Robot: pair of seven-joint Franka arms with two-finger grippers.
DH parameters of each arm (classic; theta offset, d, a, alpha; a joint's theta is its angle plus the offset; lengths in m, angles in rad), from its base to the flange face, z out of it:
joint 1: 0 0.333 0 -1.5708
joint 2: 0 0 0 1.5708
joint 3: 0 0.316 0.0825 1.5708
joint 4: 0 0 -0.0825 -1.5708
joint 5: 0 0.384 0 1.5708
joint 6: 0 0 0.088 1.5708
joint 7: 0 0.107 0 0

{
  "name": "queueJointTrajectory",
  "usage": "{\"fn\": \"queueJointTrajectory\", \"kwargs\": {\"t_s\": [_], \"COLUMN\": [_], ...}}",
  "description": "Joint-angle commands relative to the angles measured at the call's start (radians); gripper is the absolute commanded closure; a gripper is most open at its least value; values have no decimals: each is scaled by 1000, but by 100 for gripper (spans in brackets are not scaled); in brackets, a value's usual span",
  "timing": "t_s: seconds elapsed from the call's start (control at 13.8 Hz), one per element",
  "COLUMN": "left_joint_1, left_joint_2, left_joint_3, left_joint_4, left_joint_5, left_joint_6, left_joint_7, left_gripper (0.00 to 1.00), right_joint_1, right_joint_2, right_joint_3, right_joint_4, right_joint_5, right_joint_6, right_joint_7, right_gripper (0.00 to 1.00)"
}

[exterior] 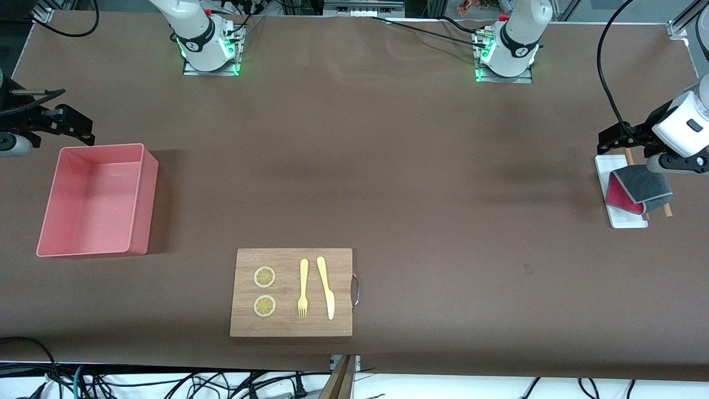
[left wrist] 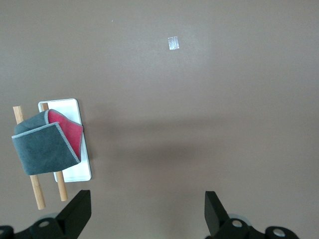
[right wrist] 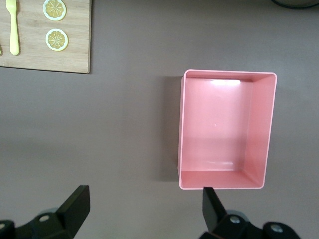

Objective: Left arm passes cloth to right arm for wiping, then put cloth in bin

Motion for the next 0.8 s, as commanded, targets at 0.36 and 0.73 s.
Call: {"fn": "queueJointTrajectory", "kwargs": {"t_s": [0.36,0.73], "left_joint_1": [10,121], "left_joint_2": [9,93], "left_joint_3": [-3,3], "left_joint_4": [-1,4], "left_joint_5": [-11,1], "left_joint_6": [5,20], "left_joint_7": [-4,141], "left_gripper": [0,0], "right_joint_1": [2,4], "right_joint_2": [0,8], "right_joint_3": [-1,1], "right_joint_4": [11,17], "right_joint_5": [6,6], "right_joint_6": [11,17], "right_joint_7": [-18,-38], "right_gripper": [0,0]}}
